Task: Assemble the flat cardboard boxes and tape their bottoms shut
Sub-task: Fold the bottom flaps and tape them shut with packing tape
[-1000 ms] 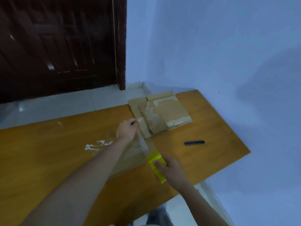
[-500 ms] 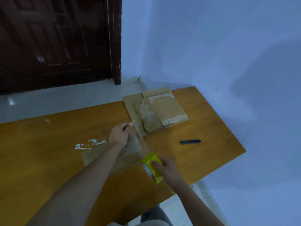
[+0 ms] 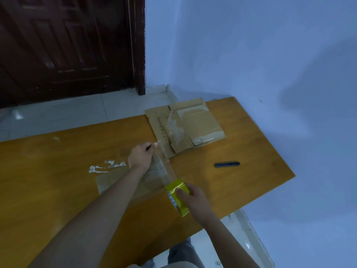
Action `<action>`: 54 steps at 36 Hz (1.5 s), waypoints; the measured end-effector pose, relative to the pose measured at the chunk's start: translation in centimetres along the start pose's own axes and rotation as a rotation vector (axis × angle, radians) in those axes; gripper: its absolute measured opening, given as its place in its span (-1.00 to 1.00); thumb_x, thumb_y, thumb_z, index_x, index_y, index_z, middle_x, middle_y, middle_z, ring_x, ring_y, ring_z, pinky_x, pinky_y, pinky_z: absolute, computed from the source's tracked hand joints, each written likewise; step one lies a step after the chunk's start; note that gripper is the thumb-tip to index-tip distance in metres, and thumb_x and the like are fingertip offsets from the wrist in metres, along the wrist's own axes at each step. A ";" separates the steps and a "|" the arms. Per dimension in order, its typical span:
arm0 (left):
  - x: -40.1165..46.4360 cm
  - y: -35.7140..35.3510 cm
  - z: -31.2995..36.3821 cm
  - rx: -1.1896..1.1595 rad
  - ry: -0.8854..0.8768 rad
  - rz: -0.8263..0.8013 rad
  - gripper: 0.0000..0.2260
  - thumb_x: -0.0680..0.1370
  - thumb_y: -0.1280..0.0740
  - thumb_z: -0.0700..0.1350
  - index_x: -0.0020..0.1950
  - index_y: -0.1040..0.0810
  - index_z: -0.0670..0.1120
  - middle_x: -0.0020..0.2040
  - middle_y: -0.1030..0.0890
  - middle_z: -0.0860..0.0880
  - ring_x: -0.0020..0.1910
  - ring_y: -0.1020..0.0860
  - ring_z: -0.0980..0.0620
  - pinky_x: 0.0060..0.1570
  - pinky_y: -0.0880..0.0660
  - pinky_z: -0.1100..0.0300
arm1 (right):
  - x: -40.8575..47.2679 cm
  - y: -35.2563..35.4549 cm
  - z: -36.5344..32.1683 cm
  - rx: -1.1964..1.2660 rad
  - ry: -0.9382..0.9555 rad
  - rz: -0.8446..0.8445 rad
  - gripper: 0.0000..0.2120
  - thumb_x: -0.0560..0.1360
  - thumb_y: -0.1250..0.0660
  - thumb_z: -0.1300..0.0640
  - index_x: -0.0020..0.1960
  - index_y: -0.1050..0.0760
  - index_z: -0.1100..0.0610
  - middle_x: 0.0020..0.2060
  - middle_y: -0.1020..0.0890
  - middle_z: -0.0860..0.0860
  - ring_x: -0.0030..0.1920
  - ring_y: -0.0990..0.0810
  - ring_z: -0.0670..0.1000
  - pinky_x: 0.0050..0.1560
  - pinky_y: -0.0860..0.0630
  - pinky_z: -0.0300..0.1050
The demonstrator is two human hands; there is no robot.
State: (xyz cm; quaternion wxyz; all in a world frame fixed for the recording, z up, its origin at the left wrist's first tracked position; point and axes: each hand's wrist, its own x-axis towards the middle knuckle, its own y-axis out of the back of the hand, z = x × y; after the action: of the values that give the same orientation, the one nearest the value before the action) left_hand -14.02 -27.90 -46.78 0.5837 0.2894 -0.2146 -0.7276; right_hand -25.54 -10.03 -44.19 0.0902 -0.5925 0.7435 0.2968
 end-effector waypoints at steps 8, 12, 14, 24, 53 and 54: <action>0.0 0.1 0.1 0.019 0.011 -0.030 -0.71 0.60 -0.20 0.10 0.09 -0.62 -0.04 -0.13 -0.63 -0.08 -0.23 -0.48 0.01 -0.26 -0.42 0.15 | -0.1 -0.2 -0.1 -0.004 -0.018 0.008 -0.74 0.55 -0.28 0.00 0.11 -0.55 0.15 -0.28 -0.57 0.11 -0.30 -0.53 0.08 -0.23 -0.49 0.01; 0.0 0.3 0.3 0.038 0.013 -0.046 -0.70 0.61 -0.19 0.09 0.08 -0.62 -0.05 -0.10 -0.63 -0.11 -0.23 -0.47 0.00 -0.27 -0.41 0.15 | -0.1 -0.4 -0.1 0.019 -0.034 0.023 -0.51 0.42 -0.29 -0.15 0.19 -0.52 0.17 -0.34 -0.56 0.10 -0.34 -0.50 0.09 -0.24 -0.52 0.08; 0.0 0.3 0.3 0.038 0.013 -0.049 -0.70 0.61 -0.19 0.08 0.09 -0.62 -0.05 -0.11 -0.63 -0.10 -0.24 -0.46 0.01 -0.32 -0.36 0.18 | -0.2 -0.5 -0.1 0.022 -0.036 0.028 -0.51 0.40 -0.29 -0.16 0.17 -0.53 0.16 -0.34 -0.56 0.09 -0.34 -0.50 0.09 -0.22 -0.53 0.12; 0.2 0.4 0.3 0.072 0.034 -0.089 -0.72 0.61 -0.17 0.11 0.02 -0.61 -0.01 -0.12 -0.63 -0.11 -0.24 -0.47 0.00 -0.26 -0.44 0.14 | -0.1 -0.2 -0.3 0.025 -0.035 0.034 -0.86 0.56 -0.28 0.08 0.03 -0.55 0.12 -0.29 -0.59 0.06 -0.34 -0.55 -0.01 -0.34 -0.48 -0.22; 2.7 0.4 0.0 -0.011 0.229 -0.399 -0.73 0.54 -0.28 -0.08 -0.35 -0.45 -0.10 -0.30 -0.49 -0.07 -0.26 -0.47 -0.07 -0.29 -0.33 0.15 | 1.5 -1.2 0.5 -0.105 -0.099 0.058 -0.50 0.49 -0.28 -0.12 0.30 -0.46 0.17 -0.09 -0.61 0.03 -0.19 -0.59 -0.03 -0.15 -0.55 -0.12; 3.0 0.4 0.0 0.008 0.239 -0.426 -0.73 0.55 -0.28 -0.08 -0.34 -0.44 -0.10 -0.28 -0.48 -0.08 -0.25 -0.47 -0.06 -0.30 -0.32 0.15 | 1.5 -1.1 0.4 -0.092 -0.108 0.053 -0.49 0.47 -0.29 -0.13 0.29 -0.47 0.17 -0.05 -0.63 0.06 -0.15 -0.63 0.03 -0.08 -0.60 -0.01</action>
State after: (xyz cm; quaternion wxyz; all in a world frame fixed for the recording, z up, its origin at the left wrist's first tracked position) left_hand -14.19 -30.90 -47.09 0.4374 0.4146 -0.0810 -0.7939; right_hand -24.97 -11.18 -45.61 0.0950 -0.5590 0.7387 0.3645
